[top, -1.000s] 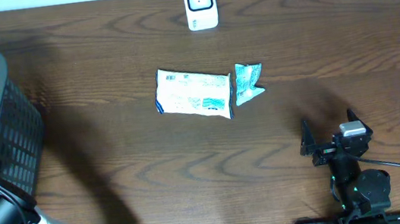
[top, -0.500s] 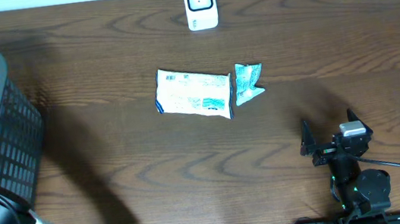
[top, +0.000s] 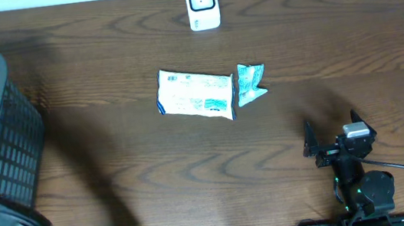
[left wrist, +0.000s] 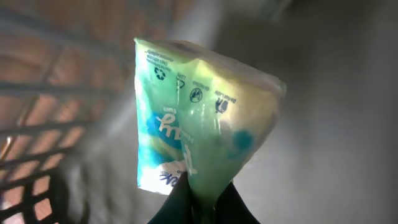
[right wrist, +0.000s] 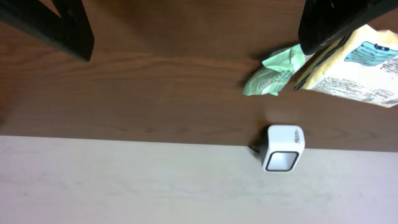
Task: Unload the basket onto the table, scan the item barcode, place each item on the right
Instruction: 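Grasp the small teal tissue pack in the basket with left gripper, then carry the tissue pack and set it left of the snack bag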
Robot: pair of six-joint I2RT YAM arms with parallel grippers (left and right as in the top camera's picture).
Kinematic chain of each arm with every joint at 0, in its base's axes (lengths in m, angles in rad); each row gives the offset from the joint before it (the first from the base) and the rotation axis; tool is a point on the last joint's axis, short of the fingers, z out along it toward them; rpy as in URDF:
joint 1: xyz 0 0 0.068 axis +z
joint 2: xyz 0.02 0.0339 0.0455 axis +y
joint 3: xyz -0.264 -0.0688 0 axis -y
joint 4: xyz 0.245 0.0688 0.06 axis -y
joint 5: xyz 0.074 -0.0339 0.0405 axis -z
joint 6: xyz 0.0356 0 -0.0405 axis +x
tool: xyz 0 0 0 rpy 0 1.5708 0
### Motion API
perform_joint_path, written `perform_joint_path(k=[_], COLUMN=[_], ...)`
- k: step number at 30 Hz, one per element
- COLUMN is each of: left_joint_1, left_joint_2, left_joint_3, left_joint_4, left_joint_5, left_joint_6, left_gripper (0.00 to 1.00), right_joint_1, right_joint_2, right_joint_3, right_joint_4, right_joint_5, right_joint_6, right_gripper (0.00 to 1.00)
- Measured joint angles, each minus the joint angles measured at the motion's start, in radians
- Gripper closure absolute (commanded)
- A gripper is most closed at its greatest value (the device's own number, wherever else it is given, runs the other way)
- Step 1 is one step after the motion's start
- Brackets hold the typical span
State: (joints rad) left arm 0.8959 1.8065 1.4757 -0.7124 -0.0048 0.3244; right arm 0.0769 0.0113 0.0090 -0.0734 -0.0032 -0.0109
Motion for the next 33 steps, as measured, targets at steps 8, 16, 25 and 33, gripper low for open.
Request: perform_joint_path(k=[8,16,25,33], left_joint_1=[-0.001,-0.020,-0.316,-0.697], left_joint_2=[-0.354,-0.526,-0.522,-0.417], left_joint_3=[0.000,0.000,0.000,0.000], left_joint_4=[0.004,0.028,0.059,0.059], left_joint_5=[0.465,0.983,1.319,1.073], left_joint_6=[-0.094,-0.145,-0.165,-0.224], left_gripper=[0.93,0.93,0.93,0.93], right_joint_1=[0.000,0.000,0.000,0.000], right_joint_2=[0.000,0.000,0.000,0.000], right_joint_3=[0.000,0.000,0.000,0.000], right_joint_4=[0.000,0.000,0.000,0.000], right_joint_5=[0.000,0.000,0.000,0.000], right_joint_6=[0.000,0.000,0.000,0.000], right_gripper=[0.01,0.01,0.01,0.01])
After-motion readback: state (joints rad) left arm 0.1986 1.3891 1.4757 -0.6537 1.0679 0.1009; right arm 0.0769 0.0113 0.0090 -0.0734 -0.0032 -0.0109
